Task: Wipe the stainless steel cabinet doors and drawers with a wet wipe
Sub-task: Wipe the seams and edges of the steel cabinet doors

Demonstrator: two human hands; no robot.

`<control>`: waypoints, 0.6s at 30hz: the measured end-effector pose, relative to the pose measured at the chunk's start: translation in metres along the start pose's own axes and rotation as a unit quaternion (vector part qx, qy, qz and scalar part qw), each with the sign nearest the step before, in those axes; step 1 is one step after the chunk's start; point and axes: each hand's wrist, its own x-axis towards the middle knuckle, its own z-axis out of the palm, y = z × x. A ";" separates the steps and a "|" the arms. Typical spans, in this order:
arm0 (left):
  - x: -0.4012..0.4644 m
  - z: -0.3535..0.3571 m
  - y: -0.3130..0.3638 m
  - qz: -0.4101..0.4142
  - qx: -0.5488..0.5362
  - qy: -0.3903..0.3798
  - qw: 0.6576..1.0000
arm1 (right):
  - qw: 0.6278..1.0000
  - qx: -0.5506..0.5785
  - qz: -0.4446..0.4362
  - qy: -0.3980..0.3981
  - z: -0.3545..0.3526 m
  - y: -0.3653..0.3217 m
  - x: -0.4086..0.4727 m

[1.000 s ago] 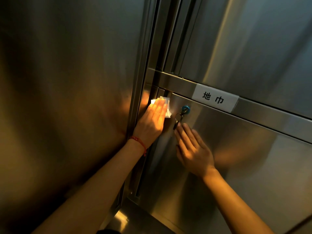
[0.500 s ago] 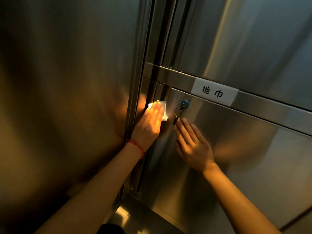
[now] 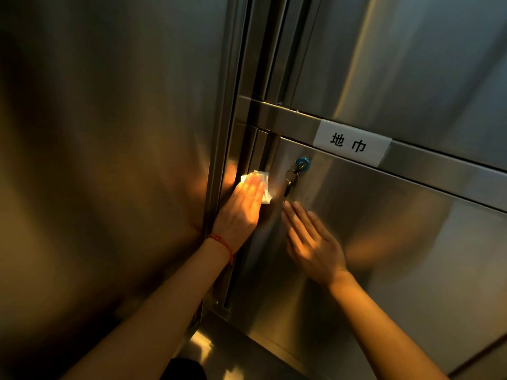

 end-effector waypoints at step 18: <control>-0.034 0.008 0.008 -0.011 -0.027 -0.026 0.999 | 0.999 -0.002 0.030 0.030 0.004 -0.010 -0.002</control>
